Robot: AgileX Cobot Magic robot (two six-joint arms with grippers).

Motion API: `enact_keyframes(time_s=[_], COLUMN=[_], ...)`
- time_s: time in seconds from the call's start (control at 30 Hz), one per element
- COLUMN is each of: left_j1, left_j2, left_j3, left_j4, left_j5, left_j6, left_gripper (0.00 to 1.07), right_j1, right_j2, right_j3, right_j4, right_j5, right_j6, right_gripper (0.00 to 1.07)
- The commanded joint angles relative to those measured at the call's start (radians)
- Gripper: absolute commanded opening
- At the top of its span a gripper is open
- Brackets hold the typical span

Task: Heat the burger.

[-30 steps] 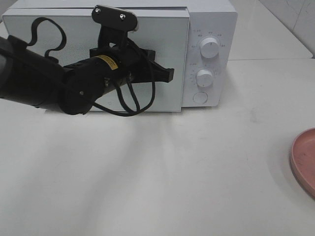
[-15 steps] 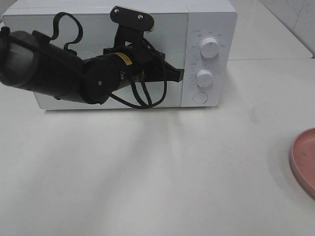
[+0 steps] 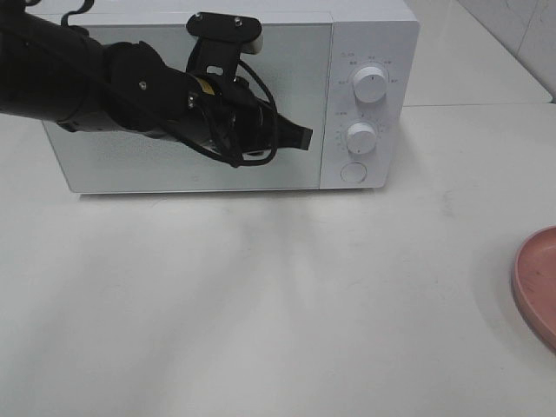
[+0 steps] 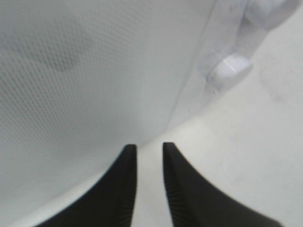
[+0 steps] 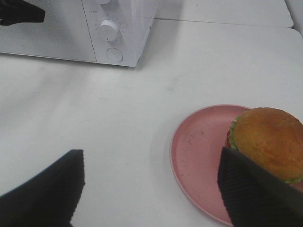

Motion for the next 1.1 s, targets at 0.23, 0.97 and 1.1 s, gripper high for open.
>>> enact_keyframes(time_s=[0.23,0.97,1.1], left_j1=[-0.001,0.289,0.431], left_j2=[-0.068,-0.383,-0.478], left_j3=[-0.009,-0.008,-0.008], left_j4=[-0.002,0.065,0.113], left_j5=[0.483,1.132,1.214], left_j6=[-0.042,-0.126,-0.138], left_gripper=[1.00,1.00,1.00], right_j1=[-0.006,-0.006,-0.006], right_j2=[-0.027,-0.027,-0.027], right_j3=[0.004,0.004,0.004], right_j4=[-0.004,-0.004,-0.004], right_j5=[-0.006,-0.006,-0.006], right_j6=[-0.013,-0.013,-0.013], right_gripper=[0.75,0.75,0.75])
